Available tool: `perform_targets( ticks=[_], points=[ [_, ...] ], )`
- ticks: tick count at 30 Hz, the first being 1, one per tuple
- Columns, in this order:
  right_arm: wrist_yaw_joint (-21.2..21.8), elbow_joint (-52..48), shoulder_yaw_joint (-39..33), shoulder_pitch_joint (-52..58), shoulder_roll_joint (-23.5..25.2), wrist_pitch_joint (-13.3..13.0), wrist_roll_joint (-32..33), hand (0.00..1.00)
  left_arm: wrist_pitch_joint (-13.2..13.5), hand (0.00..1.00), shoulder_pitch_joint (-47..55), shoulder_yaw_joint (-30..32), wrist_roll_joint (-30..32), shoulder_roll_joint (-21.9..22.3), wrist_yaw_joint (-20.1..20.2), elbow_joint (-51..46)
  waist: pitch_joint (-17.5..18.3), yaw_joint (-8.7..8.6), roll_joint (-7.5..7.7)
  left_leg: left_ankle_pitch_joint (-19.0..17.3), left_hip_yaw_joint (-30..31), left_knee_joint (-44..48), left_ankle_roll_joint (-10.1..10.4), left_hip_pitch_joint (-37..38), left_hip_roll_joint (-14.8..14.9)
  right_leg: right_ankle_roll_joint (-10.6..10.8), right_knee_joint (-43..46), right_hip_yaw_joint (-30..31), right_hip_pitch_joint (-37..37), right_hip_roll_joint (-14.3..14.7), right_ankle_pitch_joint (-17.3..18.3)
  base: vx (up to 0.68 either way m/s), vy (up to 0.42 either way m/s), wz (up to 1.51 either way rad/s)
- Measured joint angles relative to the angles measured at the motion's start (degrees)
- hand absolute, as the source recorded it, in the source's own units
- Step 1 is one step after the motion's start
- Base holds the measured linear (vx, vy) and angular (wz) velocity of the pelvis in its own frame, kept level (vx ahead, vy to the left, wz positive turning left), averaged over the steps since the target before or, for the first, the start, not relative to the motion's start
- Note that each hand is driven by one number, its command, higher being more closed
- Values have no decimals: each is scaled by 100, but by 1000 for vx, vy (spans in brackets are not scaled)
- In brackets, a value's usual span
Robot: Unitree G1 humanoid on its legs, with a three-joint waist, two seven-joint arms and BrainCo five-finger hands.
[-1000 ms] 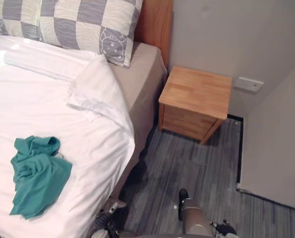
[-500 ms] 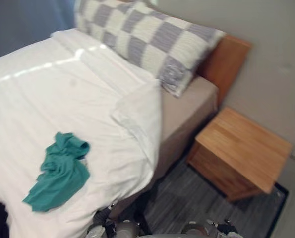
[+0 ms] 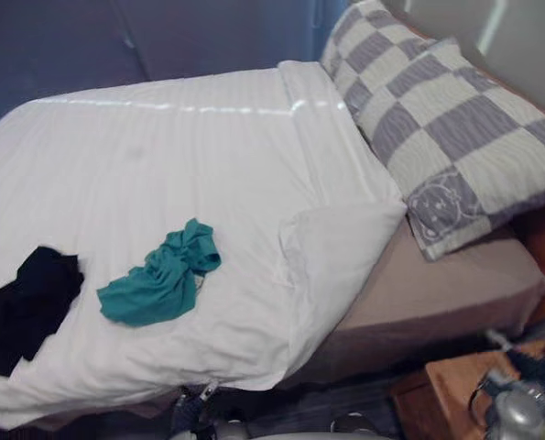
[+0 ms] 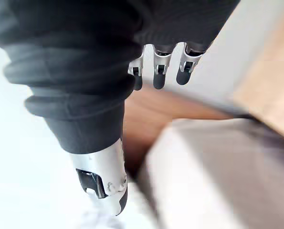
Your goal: Tidy the bed and pick cloth on bed and put in laundry
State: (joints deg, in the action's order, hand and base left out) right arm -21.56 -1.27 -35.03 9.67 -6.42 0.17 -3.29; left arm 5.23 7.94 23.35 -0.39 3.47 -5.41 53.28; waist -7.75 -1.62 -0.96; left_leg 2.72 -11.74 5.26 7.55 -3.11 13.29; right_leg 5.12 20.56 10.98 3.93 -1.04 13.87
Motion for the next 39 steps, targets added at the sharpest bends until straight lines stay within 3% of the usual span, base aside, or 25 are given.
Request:
perform_targets(
  ticks=[2,3,4,5,6,7,8,13,15,20,26,31,33,34,35,39],
  points=[
    [-95,-385,67,-293,-119,-35,-318,0,6,0,7,-8,1,3,2,-54,23,-10,-24,-87,-309,-215,-45,-24,92,-161,24,-168,101,10,-56,-92,-72,48],
    [-93,-468,199,-669,-134,-112,-565,0,-6,0,-24,-34,39,-134,23,-10,16,-33,190,-402,-767,102,-349,-140,56,-224,-168,-289,134,-234,-178,-64,-9,51],
    [-80,-456,202,-777,-164,-114,-671,0,-8,0,-60,-43,58,-177,37,29,-3,-68,218,-422,-788,488,-381,-258,64,-226,-188,-335,140,-298,-211,-37,19,55],
    [-70,-458,211,-877,-223,-112,-759,0,-12,0,-67,-58,74,-192,48,40,-1,-67,205,-456,-768,900,-434,-343,57,-203,-194,-389,120,-335,-228,-6,12,53],
    [-61,-455,233,-1078,-458,-99,-967,0,-42,0,-71,-175,157,-179,48,112,15,-110,-20,-588,-735,1093,-385,-243,35,-146,-262,-524,77,-310,-255,-27,58,58],
    [-57,-435,237,-1179,-520,-92,-1048,0,-61,0,-74,-299,215,-213,48,168,0,-139,-65,-580,-717,818,-339,-158,-37,-117,-287,-606,70,-324,-271,-36,86,57],
    [-1,-418,247,-1324,-530,-87,-1111,0,-49,0,-77,-378,257,-263,52,193,-9,-148,-54,-363,-723,371,-172,-40,-178,-27,-381,-617,93,-403,-332,-58,89,32],
    [176,-329,761,-2029,-716,-138,-1453,0,-38,0,-198,-826,519,-600,160,304,-202,-237,-47,446,-717,-1088,-283,179,-560,111,-1136,-611,145,-557,-858,-118,90,9],
    [181,-141,1058,-2380,-974,-175,-1516,0,-35,0,-286,-934,550,-684,158,315,-431,-271,-32,466,-720,-1114,-279,44,-620,130,-1232,-585,254,-607,-973,-148,86,-5],
    [288,631,2025,-3618,-1700,-219,-1534,0,39,0,-424,-1232,539,-830,151,314,-923,-238,-227,685,-716,-1115,-394,-563,-726,200,-1429,-465,794,-670,-1352,-105,42,-3],
    [457,1630,2870,-4757,-2038,-246,-1537,0,167,0,-555,-1431,476,-949,129,280,-1453,-62,-350,877,-712,-1110,-467,-1044,-725,273,-1580,-450,1222,-649,-1664,-47,4,-2],
    [550,2420,3380,-5535,-2217,-248,-1767,0,253,0,-785,-1562,380,-1053,22,197,-1766,-23,-432,1025,-657,-1086,-525,-1420,-744,297,-1590,-469,1570,-663,-1799,-19,0,5],
    [548,2921,3606,-5955,-2503,-253,-1885,0,298,0,-1001,-1734,311,-1120,0,196,-1827,99,-548,1043,-625,-1092,-510,-1650,-749,322,-1590,-473,1788,-666,-1857,-35,-7,5],
    [546,3050,3645,-6065,-2576,-258,-1923,100,302,0,-1073,-1782,293,-1121,-4,200,-1842,106,-580,1051,-619,-1093,-505,-1707,-750,319,-1590,-473,1844,-666,-1866,-39,-6,7],
    [528,3354,3739,-6326,-2672,-280,-1969,100,318,0,-1192,-1918,215,-1117,-5,199,-1880,142,-653,1082,-584,-1099,-503,-1821,-753,323,-1590,-492,1942,-670,-1895,-40,-8,5],
    [521,3842,3972,-6667,-2780,-382,-2197,100,418,0,-1375,-2106,198,-1070,-3,247,-1904,246,-693,1098,-568,-1117,-477,-1926,-736,306,-1670,-463,2044,-664,-1955,-29,-22,-4]
  ],
)
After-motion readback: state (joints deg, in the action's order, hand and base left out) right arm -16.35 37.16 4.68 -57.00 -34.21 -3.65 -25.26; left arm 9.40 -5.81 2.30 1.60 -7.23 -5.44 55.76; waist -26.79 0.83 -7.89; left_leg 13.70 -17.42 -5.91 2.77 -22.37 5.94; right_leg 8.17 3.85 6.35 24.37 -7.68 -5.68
